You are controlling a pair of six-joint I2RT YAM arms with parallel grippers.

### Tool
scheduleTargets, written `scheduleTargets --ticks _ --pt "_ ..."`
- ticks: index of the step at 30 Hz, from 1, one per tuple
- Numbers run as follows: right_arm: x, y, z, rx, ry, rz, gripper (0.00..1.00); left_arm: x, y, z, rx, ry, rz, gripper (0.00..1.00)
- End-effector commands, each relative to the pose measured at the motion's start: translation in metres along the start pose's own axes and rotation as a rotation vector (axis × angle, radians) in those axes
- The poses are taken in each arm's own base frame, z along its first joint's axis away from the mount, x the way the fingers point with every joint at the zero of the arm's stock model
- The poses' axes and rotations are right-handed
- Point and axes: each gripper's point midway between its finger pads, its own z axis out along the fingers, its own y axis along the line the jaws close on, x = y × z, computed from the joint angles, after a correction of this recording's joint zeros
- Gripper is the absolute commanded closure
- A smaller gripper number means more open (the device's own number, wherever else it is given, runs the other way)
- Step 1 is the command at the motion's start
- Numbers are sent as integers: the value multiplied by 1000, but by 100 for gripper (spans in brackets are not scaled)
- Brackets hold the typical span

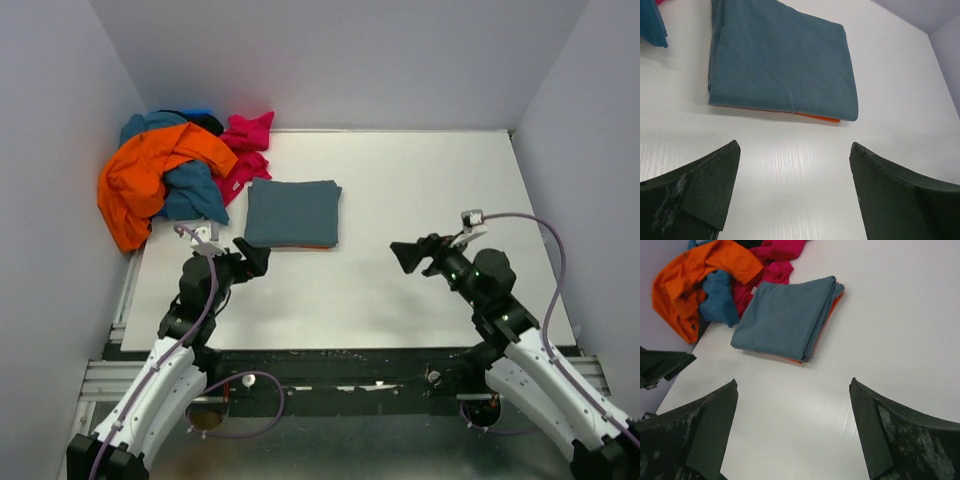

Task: Fold and stack the t-shirts

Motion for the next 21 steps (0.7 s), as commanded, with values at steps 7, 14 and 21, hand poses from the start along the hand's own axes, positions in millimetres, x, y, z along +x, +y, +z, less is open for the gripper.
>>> scheduleTargets --ticks 7,14,21 --pt "38 -62 -27 197 -80 -33 0 24 0 -14 87 25 69 1" --pt "37 -65 -29 216 -92 -16 0 20 -1 -17 92 0 62 1" --pt "33 -63 -33 204 -127 -5 0 16 -1 -22 102 -43 61 1"
